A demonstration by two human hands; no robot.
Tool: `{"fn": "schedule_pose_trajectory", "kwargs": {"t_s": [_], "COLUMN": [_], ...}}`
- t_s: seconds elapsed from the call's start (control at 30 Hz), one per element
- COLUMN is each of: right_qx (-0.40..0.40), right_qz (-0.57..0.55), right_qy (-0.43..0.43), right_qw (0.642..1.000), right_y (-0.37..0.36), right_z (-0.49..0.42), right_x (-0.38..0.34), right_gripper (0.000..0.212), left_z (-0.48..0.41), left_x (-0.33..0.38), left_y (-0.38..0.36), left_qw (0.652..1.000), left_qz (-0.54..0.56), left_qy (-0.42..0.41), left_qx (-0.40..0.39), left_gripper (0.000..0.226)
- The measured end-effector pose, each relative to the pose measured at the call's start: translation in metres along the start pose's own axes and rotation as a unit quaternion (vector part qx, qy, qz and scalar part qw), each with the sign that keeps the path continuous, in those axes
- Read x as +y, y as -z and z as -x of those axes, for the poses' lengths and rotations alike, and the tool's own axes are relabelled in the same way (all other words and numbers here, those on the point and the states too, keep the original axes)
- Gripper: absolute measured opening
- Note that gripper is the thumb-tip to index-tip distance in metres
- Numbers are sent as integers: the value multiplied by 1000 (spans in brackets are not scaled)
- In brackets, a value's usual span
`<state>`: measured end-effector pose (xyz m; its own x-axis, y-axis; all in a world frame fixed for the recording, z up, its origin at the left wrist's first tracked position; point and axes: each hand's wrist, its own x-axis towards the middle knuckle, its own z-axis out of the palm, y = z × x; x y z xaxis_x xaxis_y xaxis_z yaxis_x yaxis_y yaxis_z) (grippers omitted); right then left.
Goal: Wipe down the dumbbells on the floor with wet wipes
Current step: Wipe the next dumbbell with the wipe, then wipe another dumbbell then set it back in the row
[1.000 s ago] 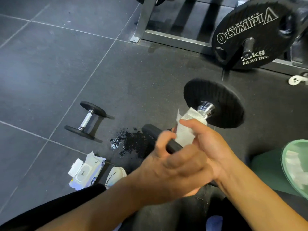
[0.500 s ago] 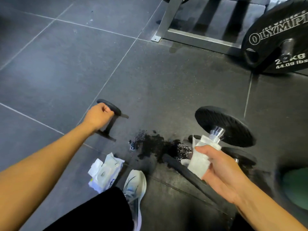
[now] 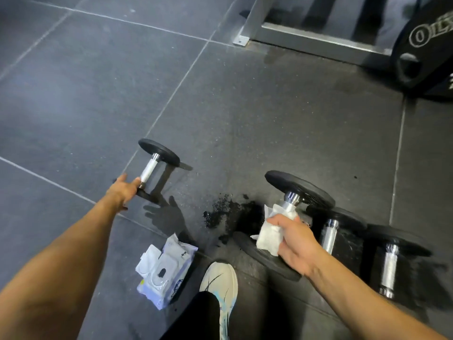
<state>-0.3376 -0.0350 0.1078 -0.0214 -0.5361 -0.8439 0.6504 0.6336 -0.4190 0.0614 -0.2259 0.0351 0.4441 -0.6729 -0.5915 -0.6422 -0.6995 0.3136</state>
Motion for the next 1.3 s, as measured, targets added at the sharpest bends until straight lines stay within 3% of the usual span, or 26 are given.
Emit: {"fn": "schedule_pose_trajectory", "kwargs": {"t_s": [0.07, 0.17, 0.33, 0.43, 0.6, 0.8, 1.03, 1.3], "right_qx": [17, 25, 38, 42, 48, 67, 95, 102], "right_qz": [1, -6, -7, -5, 3, 10, 17, 73], "right_qy": [2, -3, -8, -5, -5, -5, -13, -20], "right_qw": [1000, 1000, 999, 999, 999, 998, 995, 992], "right_y": [5, 13, 21, 23, 24, 33, 45, 54], "right_z": [-23, -54, -92, -105, -112, -124, -152, -163], "right_x": [10, 22, 37, 40, 38, 39, 55, 55], "right_gripper": [33, 33, 38, 38, 41, 38, 39, 44], "left_z": [-11, -17, 1, 16, 63, 117, 166, 150], "left_x": [-2, 1, 9, 7, 11, 25, 26, -11], "left_y": [-6, -18, -43, -59, -101, -155, -192, -209], "left_qw": [1000, 994, 970, 956, 956, 928, 933, 953], "left_qz": [12, 68, 179, 254, 278, 364, 351, 286], "left_qy": [9, 2, 37, 40, 26, 75, 44, 35], "left_qx": [0, 84, 160, 141, 87, -7, -61, -98], "left_gripper": [63, 31, 34, 35, 37, 36, 34, 45]}}
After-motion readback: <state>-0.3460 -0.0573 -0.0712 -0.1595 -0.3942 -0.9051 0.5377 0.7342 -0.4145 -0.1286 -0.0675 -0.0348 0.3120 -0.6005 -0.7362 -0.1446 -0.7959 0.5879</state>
